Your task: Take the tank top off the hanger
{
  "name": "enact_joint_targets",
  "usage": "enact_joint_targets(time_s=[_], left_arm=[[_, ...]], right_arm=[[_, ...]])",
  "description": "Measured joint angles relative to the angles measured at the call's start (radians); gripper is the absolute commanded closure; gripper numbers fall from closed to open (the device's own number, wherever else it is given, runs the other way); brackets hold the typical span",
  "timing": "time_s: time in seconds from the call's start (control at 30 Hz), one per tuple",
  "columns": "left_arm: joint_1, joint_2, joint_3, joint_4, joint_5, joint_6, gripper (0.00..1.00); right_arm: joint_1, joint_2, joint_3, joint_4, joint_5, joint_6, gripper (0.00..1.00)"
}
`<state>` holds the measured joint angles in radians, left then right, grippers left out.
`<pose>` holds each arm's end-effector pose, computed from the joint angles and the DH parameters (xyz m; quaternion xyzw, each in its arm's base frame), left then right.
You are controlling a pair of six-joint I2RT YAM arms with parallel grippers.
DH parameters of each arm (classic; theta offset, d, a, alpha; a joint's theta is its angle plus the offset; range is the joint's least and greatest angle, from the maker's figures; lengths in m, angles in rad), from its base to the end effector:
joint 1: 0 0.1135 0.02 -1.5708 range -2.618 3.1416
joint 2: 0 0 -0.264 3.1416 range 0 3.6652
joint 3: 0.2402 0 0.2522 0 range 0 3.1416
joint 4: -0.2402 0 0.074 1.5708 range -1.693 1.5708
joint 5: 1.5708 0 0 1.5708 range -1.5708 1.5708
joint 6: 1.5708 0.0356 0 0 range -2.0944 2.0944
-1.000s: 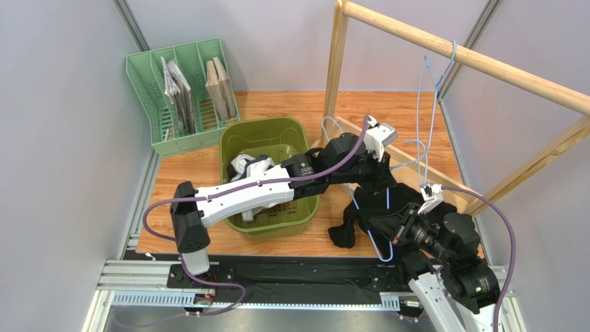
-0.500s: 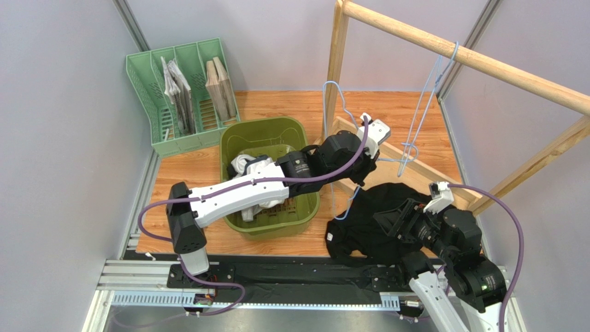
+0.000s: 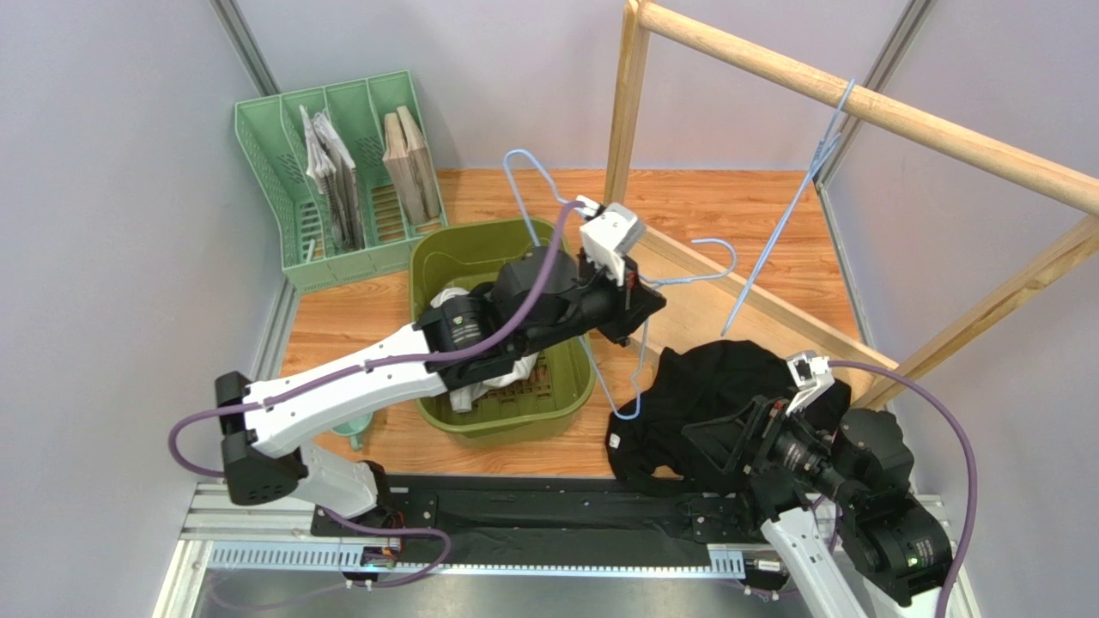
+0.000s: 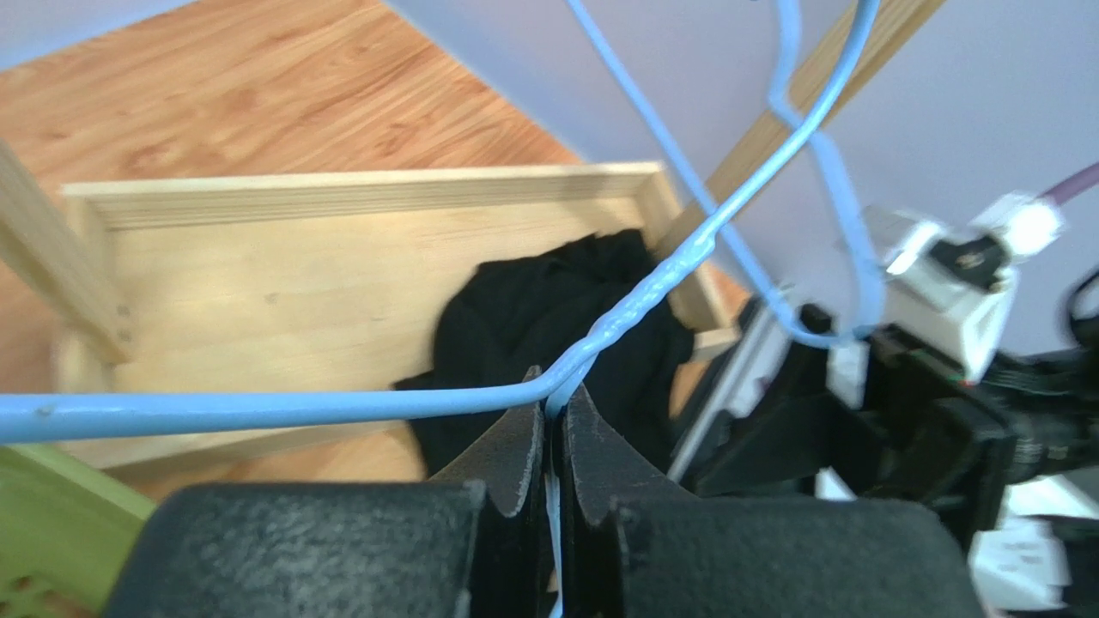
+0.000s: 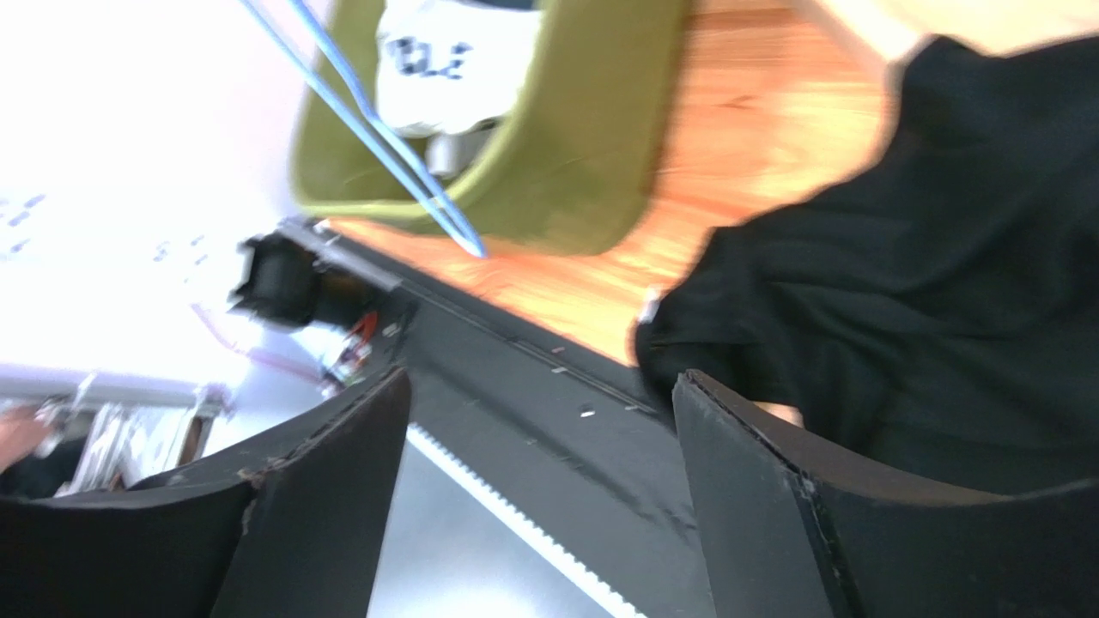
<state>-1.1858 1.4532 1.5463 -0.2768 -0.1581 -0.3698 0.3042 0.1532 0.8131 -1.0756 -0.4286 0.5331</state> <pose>0.1309 -0.3081 0.4382 0.2578 0.7237 -0.4039 0.4966 0.0081 0.0181 0.3084 -0.0219 0.8265 0.3797 0.4150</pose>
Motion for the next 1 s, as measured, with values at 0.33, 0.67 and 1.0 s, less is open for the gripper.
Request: enact_joint_targets(time_s=[0.33, 0.67, 1.0], left_arm=[[0.008, -0.145, -0.273, 0.381, 0.113, -0.387, 1.0], [0.008, -0.063, -0.358, 0.618, 0.202, -0.624, 1.0], [0.009, -0.049, -0.38, 0.695, 0.212, -0.65, 0.84]], right_arm=[[0.0, -0.042, -0.001, 0.134, -0.213, 0.063, 0.3], [0.0, -0.06, -0.003, 0.15, -0.255, 0.094, 0.8], [0.0, -0.053, 0.027, 0.15, -0.272, 0.096, 1.0]])
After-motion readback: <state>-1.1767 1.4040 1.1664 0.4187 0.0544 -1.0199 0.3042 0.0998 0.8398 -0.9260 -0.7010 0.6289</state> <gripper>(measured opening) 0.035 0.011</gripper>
